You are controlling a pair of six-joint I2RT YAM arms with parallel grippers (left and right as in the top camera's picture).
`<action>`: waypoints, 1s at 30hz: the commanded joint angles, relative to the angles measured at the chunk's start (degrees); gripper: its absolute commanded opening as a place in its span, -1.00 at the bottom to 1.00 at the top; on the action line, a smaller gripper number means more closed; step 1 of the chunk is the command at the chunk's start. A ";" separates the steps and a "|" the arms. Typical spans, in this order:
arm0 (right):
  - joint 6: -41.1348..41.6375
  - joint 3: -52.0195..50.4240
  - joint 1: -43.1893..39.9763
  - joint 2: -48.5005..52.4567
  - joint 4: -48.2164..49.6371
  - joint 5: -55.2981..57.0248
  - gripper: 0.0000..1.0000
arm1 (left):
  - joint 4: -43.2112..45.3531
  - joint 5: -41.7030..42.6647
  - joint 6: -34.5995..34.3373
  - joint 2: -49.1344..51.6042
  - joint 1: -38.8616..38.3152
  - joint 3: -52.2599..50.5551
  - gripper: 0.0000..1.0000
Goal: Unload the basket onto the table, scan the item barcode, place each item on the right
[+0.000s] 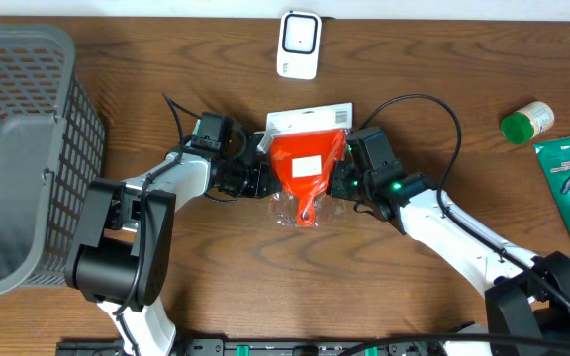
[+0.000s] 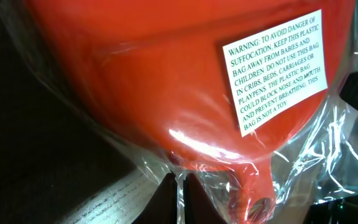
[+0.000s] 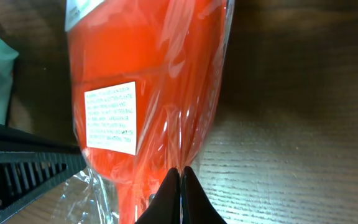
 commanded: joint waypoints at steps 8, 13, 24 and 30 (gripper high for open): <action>-1.99 0.00 -0.42 -0.74 1.66 -2.73 -0.97 | 0.31 0.66 0.13 -7.39 -0.02 -0.85 -0.85; -3.02 0.00 -0.44 -2.38 1.68 -2.91 -0.97 | 0.31 -1.09 -0.87 -9.84 -0.02 -0.85 -0.86; -3.93 0.00 -3.48 -3.74 -1.81 -2.89 -0.97 | -5.88 -11.39 -0.85 -9.88 0.11 -0.85 -0.39; -4.20 0.00 -3.52 -3.74 -1.75 -2.84 -0.97 | -9.51 -10.82 -0.96 -9.86 0.26 -0.87 0.24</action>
